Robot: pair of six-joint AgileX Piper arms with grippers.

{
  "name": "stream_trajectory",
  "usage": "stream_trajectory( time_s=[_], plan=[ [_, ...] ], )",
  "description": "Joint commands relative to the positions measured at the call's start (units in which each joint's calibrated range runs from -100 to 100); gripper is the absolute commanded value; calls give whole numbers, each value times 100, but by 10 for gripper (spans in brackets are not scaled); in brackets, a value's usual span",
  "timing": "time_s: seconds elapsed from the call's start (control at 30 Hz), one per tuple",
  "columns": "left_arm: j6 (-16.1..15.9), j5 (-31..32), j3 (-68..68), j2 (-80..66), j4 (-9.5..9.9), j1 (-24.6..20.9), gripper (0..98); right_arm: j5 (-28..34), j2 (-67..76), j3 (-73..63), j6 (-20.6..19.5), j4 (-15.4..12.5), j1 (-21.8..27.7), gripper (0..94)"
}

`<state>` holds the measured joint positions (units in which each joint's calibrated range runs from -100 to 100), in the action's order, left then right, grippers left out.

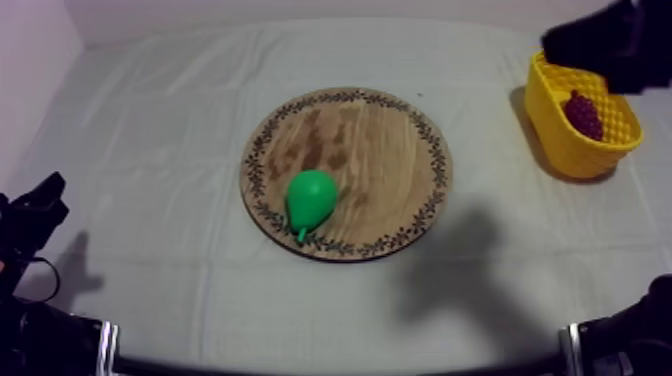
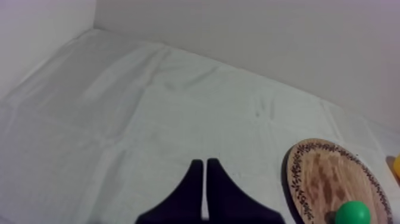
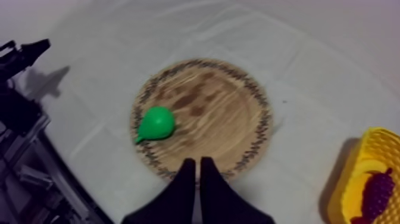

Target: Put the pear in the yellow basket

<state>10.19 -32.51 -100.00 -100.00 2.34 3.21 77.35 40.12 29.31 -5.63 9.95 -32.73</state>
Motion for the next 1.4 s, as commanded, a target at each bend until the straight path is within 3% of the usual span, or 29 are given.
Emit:
stream_trajectory(
  time_s=[0.0, 0.3, 0.77, 1.03, 1.37],
  plan=[
    [-1, 1, 0, 0, -2, 2, 1, 614, -1011, -1126, -325, 72, -515, 3],
    [-1, 1, 0, 0, -2, 2, 1, 1858, -2608, -2857, -1087, 361, -1032, 3],
    [-1, 1, 0, 0, -2, 2, 1, 2072, -4463, -3728, -2222, 622, -1168, 2],
    [-1, 1, 0, 0, -2, 2, 1, 2093, -5336, -3743, -2591, 492, -1040, 2],
    [-1, 1, 0, 0, -2, 2, 1, 2095, -6084, -3844, -2741, 186, -816, 2]
  ],
)
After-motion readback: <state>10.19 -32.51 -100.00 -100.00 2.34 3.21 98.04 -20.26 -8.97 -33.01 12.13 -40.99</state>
